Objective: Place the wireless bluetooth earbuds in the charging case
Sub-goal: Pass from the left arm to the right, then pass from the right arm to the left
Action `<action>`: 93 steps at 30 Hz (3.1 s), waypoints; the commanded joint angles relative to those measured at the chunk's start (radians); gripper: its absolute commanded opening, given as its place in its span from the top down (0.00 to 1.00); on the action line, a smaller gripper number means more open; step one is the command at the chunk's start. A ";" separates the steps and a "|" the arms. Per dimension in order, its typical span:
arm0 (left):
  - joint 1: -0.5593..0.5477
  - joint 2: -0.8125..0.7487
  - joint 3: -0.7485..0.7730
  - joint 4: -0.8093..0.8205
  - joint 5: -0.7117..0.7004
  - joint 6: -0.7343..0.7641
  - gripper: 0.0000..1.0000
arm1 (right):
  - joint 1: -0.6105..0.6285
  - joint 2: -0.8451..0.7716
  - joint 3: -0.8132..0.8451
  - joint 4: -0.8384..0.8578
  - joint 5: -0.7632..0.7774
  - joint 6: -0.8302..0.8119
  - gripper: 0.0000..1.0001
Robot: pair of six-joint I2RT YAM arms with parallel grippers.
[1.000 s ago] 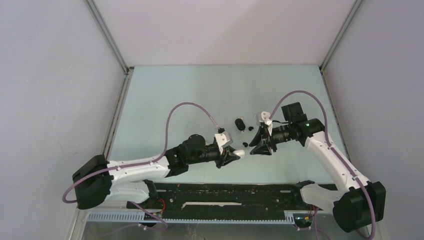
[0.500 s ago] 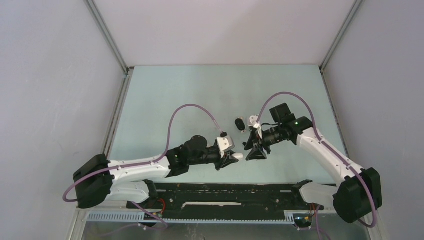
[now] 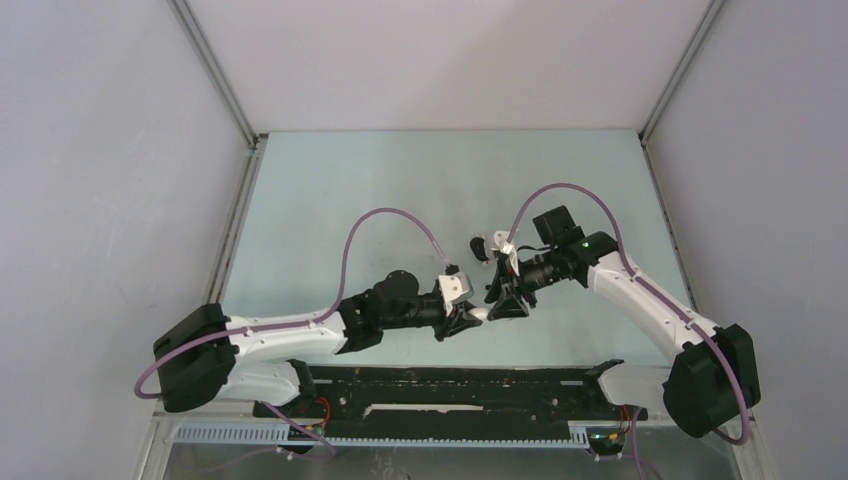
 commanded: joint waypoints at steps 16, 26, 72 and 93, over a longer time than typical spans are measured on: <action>-0.015 -0.010 0.034 0.110 -0.016 -0.021 0.71 | 0.021 0.045 0.043 -0.038 -0.032 -0.031 0.90; -0.015 -0.029 -0.108 0.282 -0.043 -0.104 0.35 | -0.029 0.010 0.058 -0.055 -0.079 -0.031 0.94; 0.046 0.238 -0.209 0.923 0.096 -0.346 0.55 | -0.077 0.015 0.058 -0.080 -0.173 -0.034 0.91; 0.076 0.348 -0.239 1.152 0.130 -0.449 0.55 | -0.094 0.004 0.058 -0.077 -0.199 -0.028 0.90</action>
